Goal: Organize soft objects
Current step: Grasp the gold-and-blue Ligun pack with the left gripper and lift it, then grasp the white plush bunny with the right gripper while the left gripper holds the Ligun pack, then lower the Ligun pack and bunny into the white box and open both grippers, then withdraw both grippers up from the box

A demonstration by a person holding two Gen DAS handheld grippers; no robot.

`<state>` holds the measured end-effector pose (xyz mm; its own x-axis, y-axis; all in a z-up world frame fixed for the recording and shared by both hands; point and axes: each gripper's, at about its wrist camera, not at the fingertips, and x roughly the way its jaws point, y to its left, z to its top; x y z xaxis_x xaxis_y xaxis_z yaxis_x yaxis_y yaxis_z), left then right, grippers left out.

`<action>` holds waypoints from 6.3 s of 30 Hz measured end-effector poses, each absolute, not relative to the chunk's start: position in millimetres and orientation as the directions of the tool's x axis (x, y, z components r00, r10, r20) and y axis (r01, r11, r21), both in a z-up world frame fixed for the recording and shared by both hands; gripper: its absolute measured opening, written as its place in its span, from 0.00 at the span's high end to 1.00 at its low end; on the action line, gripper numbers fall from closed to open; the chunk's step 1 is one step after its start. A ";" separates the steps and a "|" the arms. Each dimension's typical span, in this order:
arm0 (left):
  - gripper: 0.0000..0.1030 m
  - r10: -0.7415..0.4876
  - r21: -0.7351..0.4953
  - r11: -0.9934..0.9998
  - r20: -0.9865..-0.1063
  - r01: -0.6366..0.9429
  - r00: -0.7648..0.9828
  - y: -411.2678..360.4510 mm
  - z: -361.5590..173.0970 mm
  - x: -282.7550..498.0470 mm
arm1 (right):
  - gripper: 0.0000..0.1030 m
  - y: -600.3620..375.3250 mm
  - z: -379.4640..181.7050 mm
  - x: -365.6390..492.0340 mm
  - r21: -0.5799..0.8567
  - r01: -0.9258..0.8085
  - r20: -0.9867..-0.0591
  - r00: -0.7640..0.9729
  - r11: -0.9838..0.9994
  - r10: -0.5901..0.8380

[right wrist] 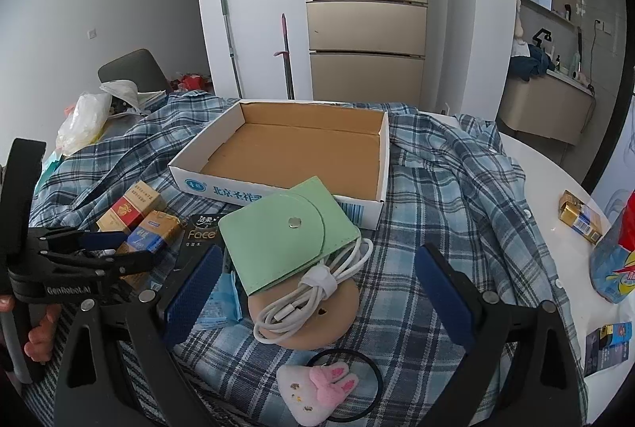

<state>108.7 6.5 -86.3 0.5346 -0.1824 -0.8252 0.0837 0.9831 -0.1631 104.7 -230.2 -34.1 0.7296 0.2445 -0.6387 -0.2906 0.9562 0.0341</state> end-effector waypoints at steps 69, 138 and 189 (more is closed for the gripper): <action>0.48 -0.211 -0.015 0.976 -0.333 0.218 0.919 -14.2 -8.7 12.7 | 0.72 -237.6 -17.9 35.2 -0.001 -0.269 -0.524 0.820 0.963 0.229; 0.48 -0.062 0.006 0.995 -0.765 0.103 0.641 -30.1 -22.6 255.7 | 0.72 -189.8 -24.1 257.4 0.059 -0.274 -0.751 0.621 0.960 0.224; 0.21 -0.062 -0.004 0.997 -0.703 0.083 0.709 -27.3 -3.8 246.3 | 0.50 -196.0 -16.6 258.8 0.073 -0.238 -0.736 0.643 0.968 0.214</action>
